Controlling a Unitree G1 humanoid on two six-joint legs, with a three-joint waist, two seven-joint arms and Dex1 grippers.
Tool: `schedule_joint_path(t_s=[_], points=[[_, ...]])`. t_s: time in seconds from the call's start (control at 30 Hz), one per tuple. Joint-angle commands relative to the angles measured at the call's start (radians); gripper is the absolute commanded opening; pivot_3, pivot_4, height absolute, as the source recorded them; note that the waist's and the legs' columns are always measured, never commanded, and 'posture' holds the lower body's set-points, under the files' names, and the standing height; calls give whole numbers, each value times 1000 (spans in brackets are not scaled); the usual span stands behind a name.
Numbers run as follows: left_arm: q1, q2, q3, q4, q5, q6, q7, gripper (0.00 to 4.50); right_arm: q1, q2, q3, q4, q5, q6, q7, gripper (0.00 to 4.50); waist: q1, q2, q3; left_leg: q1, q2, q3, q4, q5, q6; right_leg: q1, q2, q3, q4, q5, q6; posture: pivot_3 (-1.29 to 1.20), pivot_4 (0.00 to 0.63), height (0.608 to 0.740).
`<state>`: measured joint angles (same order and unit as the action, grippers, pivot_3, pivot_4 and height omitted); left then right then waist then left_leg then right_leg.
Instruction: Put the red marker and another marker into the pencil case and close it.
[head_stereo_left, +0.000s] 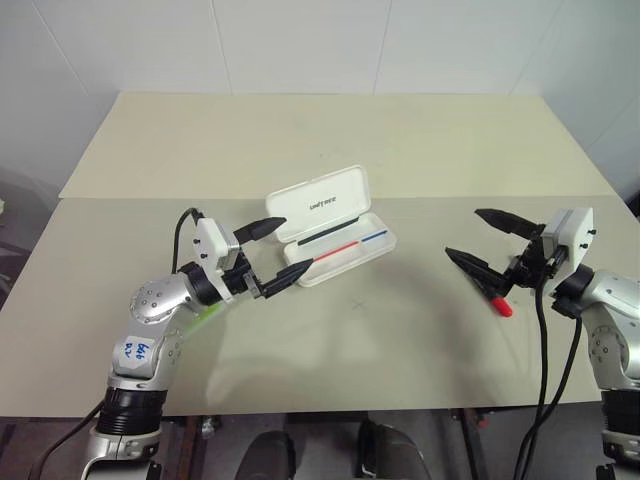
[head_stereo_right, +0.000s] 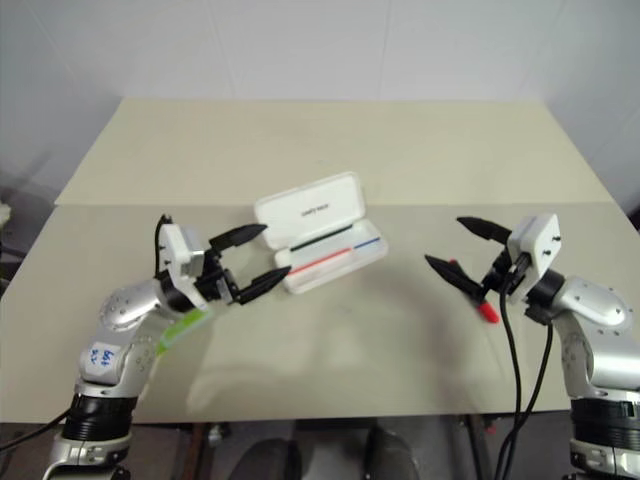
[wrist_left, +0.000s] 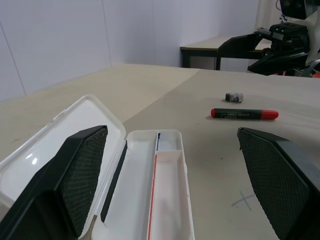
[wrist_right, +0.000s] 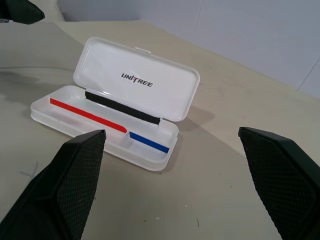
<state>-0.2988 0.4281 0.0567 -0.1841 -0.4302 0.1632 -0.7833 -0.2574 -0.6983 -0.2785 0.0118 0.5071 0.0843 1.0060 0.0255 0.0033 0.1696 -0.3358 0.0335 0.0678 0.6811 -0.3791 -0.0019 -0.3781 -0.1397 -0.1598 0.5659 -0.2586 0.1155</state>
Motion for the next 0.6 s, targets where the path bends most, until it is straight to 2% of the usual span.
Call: schedule_joint_path(t_s=[0.03, 0.43, 0.47, 0.5, 0.6], points=[[-2, 21, 11, -39, 3, 2, 6, 4460, -33, -1, -4, 5, 0, -28, 13, 4500, -1, 0, 0, 0, 0, 0, 0, 0, 0, 0, 0, 0, 0, 0, 0, 0, 150, 740], [71, 74, 7, -110, -5, 39, -11, 4460, -79, 32, 68, 24, -2, -29, 69, 4500, -1, 0, 0, 0, 0, 0, 0, 0, 0, 0, 0, 0, 0, 0, 0, 0, 150, 740], [70, 79, 3, -112, -4, 47, -10, 4026, -86, 34, 71, 33, -2, -32, 73, 4500, -1, 0, 0, 0, 0, 0, 0, 0, 0, 0, 0, 0, 0, 0, 0, 0, 150, 740], [75, 87, 8, -113, -8, 50, -17, 3812, -86, 40, 76, 27, -4, -32, 68, 4500, -1, 0, 0, 0, 0, 0, 0, 0, 0, 0, 0, 0, 0, 0, 0, 0, 150, 740], [64, 99, -13, -102, 34, 49, -10, 2758, -98, 64, 89, 36, -9, -45, 70, 4500, -1, 0, 0, 0, 0, 0, 0, 0, 0, 0, 0, 0, 0, 0, 0, 0, 150, 740]])
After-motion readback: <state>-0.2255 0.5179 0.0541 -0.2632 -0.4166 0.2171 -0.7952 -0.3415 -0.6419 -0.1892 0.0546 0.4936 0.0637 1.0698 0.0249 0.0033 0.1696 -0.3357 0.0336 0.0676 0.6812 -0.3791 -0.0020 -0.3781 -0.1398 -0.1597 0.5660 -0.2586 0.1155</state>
